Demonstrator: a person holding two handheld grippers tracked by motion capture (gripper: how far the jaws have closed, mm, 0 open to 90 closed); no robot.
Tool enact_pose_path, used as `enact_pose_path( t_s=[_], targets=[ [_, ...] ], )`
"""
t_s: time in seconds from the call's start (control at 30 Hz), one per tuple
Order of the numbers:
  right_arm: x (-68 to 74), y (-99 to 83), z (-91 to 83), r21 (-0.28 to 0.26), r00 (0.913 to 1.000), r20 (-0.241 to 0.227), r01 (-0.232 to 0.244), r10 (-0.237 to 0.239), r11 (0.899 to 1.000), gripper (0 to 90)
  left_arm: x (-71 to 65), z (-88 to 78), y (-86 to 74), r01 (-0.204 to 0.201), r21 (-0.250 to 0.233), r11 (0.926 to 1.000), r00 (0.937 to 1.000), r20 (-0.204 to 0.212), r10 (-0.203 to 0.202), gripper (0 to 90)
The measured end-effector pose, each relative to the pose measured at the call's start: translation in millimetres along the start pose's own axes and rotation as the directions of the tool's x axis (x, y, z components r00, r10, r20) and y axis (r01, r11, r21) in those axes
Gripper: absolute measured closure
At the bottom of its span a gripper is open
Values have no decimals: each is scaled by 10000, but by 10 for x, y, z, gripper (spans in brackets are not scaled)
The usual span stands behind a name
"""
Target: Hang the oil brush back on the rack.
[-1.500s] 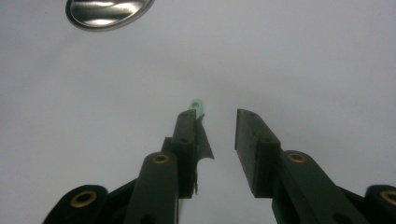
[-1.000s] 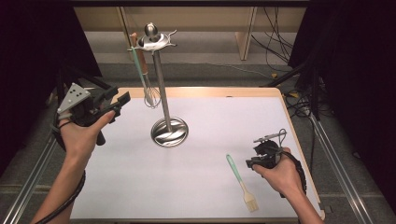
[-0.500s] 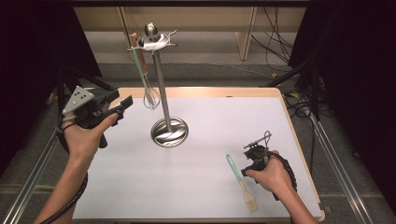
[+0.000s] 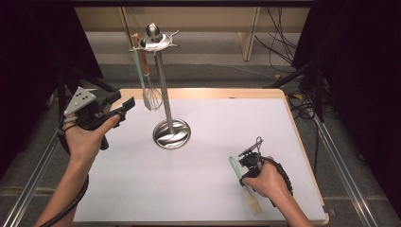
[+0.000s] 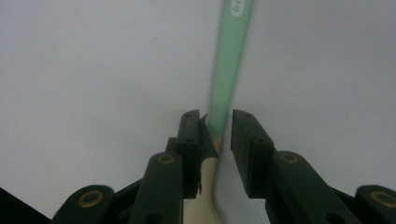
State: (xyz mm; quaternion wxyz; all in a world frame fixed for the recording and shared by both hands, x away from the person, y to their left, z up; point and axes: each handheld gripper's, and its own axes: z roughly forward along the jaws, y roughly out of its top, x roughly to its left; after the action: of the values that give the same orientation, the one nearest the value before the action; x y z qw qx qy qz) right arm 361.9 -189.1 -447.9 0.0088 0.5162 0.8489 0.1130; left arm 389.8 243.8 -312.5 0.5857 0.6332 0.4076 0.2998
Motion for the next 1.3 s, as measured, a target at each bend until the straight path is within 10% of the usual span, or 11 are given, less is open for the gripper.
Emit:
enact_pose_path(
  t_s=[0.53, 1.3],
  targets=[
    [103, 60, 87, 767, 9972, 688, 236, -289, 9968, 752, 12, 25, -30, -21, 122, 9999, 10000, 4, 21, 414],
    [105, 191, 104, 1527, 9941, 904, -738, 604, 9855, 829, -32, 49, -66, -126, 301, 9995, 9997, 204, 120, 413]
  ],
)
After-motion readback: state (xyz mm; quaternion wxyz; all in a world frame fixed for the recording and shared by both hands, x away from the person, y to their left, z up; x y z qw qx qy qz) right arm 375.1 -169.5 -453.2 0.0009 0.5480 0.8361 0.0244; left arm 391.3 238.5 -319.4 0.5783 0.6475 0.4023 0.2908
